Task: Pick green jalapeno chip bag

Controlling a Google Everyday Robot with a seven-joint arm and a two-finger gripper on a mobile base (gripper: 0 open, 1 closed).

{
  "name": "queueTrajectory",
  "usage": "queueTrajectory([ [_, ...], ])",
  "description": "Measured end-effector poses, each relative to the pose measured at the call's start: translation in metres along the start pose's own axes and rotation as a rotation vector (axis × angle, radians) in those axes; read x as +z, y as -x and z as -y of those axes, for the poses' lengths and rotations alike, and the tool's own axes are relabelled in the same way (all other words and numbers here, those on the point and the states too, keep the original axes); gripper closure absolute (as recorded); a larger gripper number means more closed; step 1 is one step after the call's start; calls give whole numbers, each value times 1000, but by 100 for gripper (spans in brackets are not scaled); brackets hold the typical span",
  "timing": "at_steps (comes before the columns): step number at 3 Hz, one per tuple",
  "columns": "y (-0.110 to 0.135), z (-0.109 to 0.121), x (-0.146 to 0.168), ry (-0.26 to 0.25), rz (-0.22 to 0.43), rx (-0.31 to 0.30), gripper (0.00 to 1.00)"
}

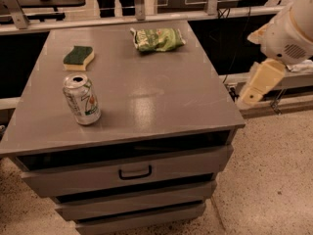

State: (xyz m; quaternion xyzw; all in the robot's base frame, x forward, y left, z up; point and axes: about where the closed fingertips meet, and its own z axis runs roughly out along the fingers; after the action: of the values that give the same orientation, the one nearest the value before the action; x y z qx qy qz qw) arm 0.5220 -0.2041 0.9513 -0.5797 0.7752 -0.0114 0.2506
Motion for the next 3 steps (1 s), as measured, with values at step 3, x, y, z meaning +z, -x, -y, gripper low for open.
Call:
queueTrajectory([
  [3,99,153,141,-95,357,146,0],
])
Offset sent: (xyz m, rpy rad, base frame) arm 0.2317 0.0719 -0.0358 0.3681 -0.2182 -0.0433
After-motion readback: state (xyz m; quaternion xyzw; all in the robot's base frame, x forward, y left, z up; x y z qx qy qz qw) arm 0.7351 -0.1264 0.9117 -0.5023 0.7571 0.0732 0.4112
